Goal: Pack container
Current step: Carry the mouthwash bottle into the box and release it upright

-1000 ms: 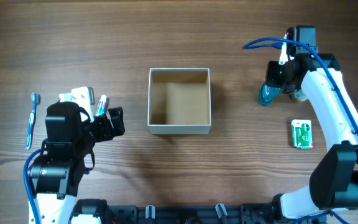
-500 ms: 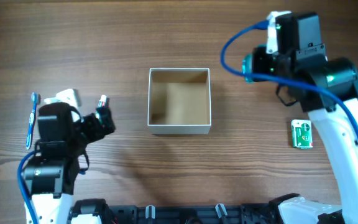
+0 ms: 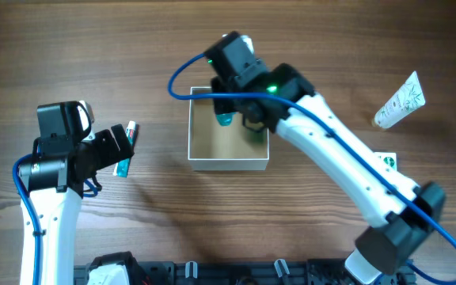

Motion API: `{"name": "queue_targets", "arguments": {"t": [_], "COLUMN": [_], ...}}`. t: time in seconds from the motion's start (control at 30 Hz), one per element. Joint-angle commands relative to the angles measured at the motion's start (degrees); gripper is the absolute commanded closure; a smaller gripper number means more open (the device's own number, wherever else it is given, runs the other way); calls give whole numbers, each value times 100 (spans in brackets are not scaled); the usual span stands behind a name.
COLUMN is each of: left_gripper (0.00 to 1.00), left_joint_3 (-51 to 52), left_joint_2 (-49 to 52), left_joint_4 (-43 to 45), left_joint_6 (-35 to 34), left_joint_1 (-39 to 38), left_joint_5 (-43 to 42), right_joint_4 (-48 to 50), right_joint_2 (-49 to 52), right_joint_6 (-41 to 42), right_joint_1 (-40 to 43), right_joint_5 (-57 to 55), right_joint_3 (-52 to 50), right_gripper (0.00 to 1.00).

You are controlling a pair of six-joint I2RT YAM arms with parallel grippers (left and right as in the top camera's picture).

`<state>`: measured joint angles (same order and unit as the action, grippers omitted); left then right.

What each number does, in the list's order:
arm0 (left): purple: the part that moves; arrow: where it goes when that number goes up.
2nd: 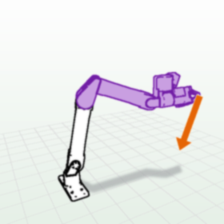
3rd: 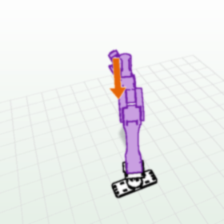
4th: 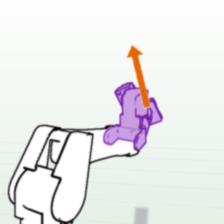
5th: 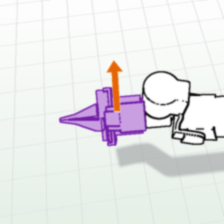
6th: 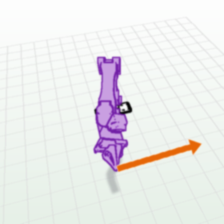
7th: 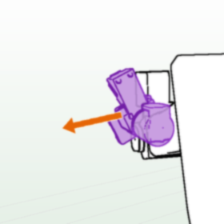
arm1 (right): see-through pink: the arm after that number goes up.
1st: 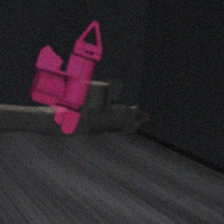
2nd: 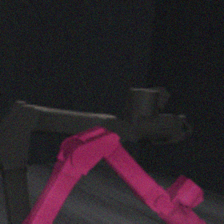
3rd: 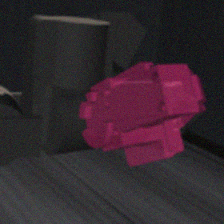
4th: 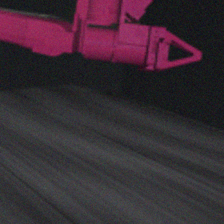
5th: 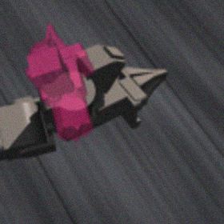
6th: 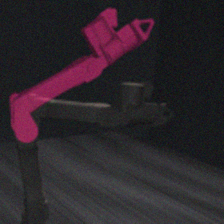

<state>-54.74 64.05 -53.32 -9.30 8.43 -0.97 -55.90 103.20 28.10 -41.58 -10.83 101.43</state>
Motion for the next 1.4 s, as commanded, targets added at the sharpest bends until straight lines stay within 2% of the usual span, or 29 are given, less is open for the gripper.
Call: {"name": "queue_targets", "arguments": {"t": [0.0, 0.2, 0.57, 0.63, 0.67, 0.77, 0.83, 0.9, 1.13, 1.3, 1.37], "left_gripper": [0, 0, 0, 0, 0, 0, 1, 0, 0, 0, 0], "left_joint_3": [-79, -79, -79, -79, -79, -79, -79, -79, -79, -79, -79], "left_joint_2": [-28, -28, -28, -28, -28, -28, -28, -28, -28, -28, -28], "left_joint_4": [31, 35, 50, 48, 48, 50, 50, 50, 57, 59, 59], "left_joint_6": [267, 267, 247, 247, 247, 247, 247, 247, 247, 247, 247], "left_joint_1": [42, 42, 42, 42, 42, 42, 42, 42, 42, 42, 42], "left_joint_5": [-181, -179, -179, -179, -179, -179, -179, -179, -179, -177, -177], "right_joint_4": [282, 522, 890, 894, 894, 872, 841, 778, 555, 216, 109], "right_joint_2": [468, 1338, 1456, 1456, 1456, 1456, 1456, 1453, 1180, -92, -697], "right_joint_6": [651, 1001, 933, 750, 638, 634, 634, 614, 483, -352, -605], "right_joint_1": [-131, -133, -133, -133, -133, -133, -133, -133, -133, -131, -85], "right_joint_5": [-616, -393, -389, -238, -164, -151, -138, -90, -114, -66, -164], "right_joint_3": [153, 153, 153, 153, 153, 153, 153, 153, 153, 153, 153], "right_gripper": [96, 96, 96, 81, 65, 57, 41, 34, 31, 29, 22]}}
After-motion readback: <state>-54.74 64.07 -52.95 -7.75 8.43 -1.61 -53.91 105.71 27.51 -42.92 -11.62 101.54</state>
